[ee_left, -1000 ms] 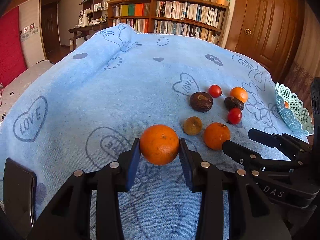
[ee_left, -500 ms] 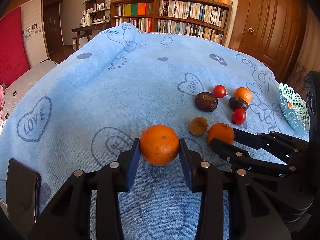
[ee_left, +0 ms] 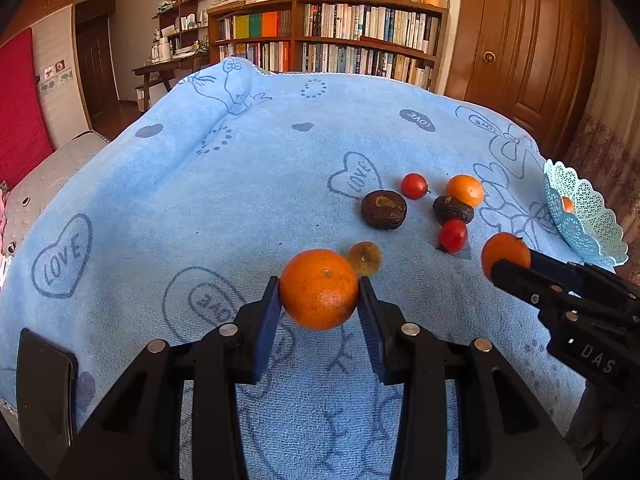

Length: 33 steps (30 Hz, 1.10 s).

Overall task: Organize fruits
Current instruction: 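Carry the orange into the basket and open the right gripper while the left carries its orange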

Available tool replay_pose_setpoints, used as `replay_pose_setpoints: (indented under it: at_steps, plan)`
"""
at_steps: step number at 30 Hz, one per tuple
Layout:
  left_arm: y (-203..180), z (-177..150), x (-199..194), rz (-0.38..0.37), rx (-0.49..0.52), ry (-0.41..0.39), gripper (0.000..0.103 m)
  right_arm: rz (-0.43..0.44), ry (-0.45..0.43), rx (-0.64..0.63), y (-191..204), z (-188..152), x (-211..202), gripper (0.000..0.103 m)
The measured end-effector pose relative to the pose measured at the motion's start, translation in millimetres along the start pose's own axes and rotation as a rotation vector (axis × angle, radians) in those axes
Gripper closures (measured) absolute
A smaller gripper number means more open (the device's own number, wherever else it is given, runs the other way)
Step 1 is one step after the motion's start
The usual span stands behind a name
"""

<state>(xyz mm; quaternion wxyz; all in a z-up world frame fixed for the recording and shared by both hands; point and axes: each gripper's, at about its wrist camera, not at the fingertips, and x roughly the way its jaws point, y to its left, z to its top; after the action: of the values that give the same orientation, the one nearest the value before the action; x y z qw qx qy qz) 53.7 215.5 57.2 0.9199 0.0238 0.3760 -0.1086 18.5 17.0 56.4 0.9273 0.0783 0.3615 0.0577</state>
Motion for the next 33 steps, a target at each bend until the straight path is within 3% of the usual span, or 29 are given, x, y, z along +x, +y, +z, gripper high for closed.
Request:
replay_pose_setpoints:
  at_steps: [19,25,33]
  plan:
    - [-64.7,5.7,-9.3,-0.040,0.107,-0.007,0.064,-0.259,-0.151,0.248,-143.3,1.2,-70.0,0.064]
    - [-84.3,6.8,-11.2,-0.046,0.140,-0.005,0.064,-0.330,-0.167,0.287,-177.3,-2.5,-77.6,0.063]
    - [-117.1,10.2,-13.5,-0.059,0.199,-0.003,0.064,-0.360,-0.188,0.308,-199.5,-9.7,-86.0,0.063]
